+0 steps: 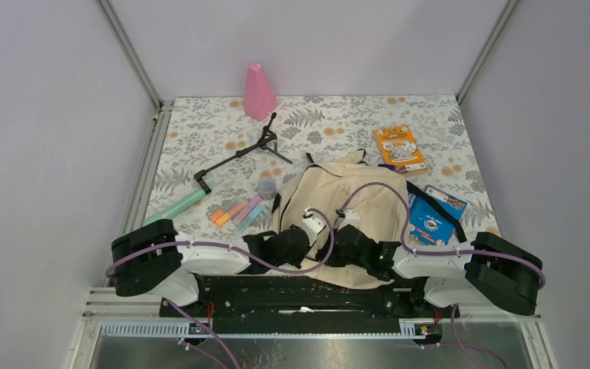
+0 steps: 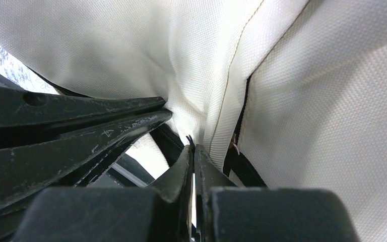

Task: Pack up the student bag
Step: Unzip the student bag at the center of the board.

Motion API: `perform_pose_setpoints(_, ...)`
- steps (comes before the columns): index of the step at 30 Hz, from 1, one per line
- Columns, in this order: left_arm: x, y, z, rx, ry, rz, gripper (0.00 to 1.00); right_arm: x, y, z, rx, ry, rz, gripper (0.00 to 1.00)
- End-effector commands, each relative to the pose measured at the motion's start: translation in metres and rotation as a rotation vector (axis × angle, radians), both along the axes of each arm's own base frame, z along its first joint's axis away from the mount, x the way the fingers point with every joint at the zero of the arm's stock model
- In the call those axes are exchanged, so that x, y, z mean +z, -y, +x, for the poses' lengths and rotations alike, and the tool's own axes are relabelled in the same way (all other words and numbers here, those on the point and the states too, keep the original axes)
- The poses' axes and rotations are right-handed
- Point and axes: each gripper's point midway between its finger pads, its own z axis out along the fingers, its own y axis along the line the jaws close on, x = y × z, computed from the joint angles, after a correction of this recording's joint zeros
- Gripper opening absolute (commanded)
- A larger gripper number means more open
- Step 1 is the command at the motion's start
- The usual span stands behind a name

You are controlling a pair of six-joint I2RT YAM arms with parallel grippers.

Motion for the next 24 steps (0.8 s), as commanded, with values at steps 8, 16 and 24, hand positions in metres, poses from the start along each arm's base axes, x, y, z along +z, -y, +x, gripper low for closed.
perform_pose_setpoints(8,0.03,0.005,-0.002,0.099,-0.044,-0.124,0.0,-0.012,0.008,-0.001,-0.023,-0.007,-0.042,0.0)
perform_pose_setpoints(16,0.048,0.002,0.001,0.157,-0.037,-0.186,0.0,-0.016,0.016,-0.001,-0.042,-0.004,-0.06,0.0)
perform_pose_setpoints(24,0.077,-0.001,0.008,0.236,-0.016,-0.301,0.0,-0.017,0.023,0.001,-0.066,0.006,-0.073,0.0)
